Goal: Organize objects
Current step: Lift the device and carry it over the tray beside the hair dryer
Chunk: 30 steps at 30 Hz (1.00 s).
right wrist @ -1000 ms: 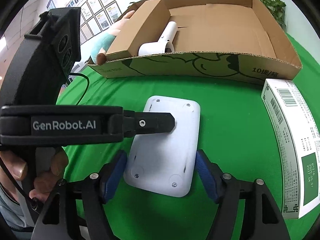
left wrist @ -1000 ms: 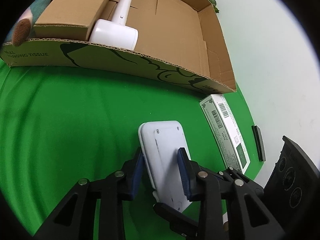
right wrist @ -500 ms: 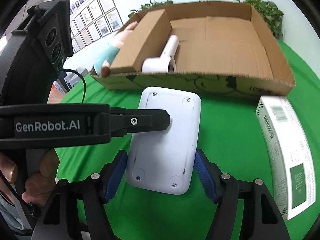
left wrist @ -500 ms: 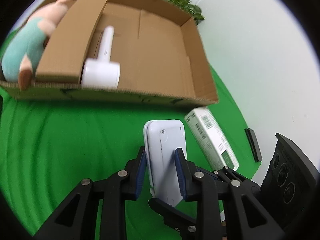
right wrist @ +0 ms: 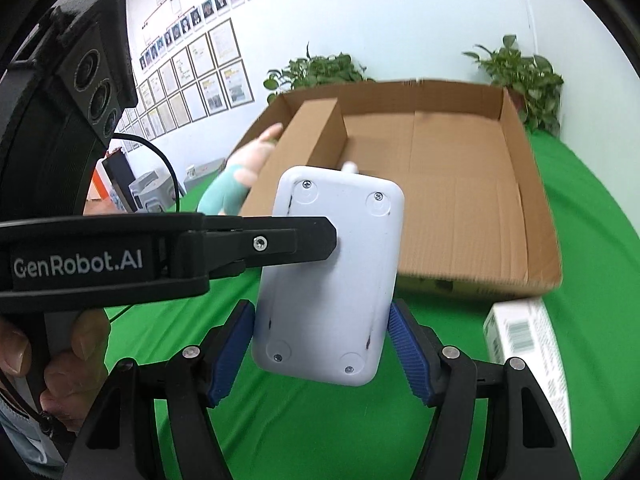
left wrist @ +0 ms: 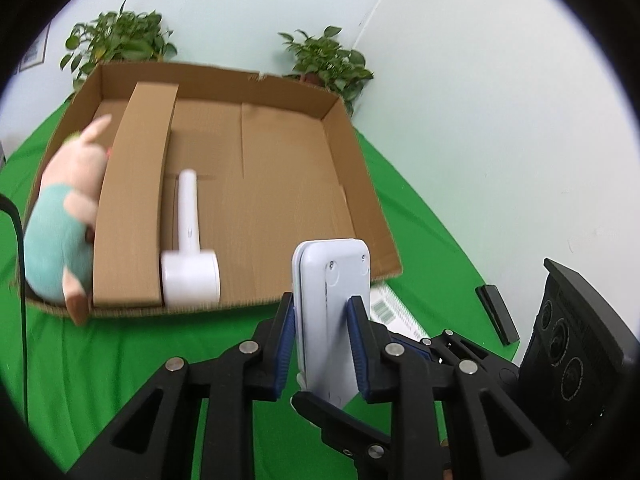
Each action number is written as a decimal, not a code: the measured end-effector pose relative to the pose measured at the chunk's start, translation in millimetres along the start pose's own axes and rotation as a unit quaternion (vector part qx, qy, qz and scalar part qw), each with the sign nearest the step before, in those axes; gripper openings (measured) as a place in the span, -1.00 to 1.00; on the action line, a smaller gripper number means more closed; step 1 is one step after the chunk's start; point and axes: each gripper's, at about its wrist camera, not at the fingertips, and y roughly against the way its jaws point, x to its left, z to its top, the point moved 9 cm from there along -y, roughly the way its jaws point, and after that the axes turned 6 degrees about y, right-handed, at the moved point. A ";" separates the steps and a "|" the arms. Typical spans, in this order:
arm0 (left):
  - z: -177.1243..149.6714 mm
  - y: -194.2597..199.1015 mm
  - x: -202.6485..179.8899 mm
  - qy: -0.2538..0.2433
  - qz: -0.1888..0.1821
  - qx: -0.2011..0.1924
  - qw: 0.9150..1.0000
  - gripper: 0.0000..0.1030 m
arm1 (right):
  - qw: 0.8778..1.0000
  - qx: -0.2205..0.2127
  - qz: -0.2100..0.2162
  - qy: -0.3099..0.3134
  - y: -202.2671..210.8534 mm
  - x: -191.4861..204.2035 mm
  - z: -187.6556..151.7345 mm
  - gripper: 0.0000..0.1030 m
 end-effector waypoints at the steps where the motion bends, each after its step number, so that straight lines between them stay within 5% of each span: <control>1: 6.4 0.2 -1.3 -0.005 -0.001 -0.003 1.000 -0.53 | 1.000 -0.003 -0.002 0.001 -0.3 -0.6 5.4 0.28; 9: 59.3 -7.2 -2.2 -0.030 -0.006 -0.013 0.999 -0.55 | 1.000 -0.014 -0.009 -0.009 -11.6 -17.1 57.0 0.28; 16: 101.6 -39.2 11.2 -0.026 -0.012 0.020 0.999 -0.58 | 0.998 0.006 0.018 -0.059 -49.4 -46.6 99.6 0.27; 30: 90.5 -86.4 36.9 -0.011 0.017 0.058 0.998 -0.58 | 0.994 0.058 0.044 -0.086 -103.8 -70.7 84.7 0.27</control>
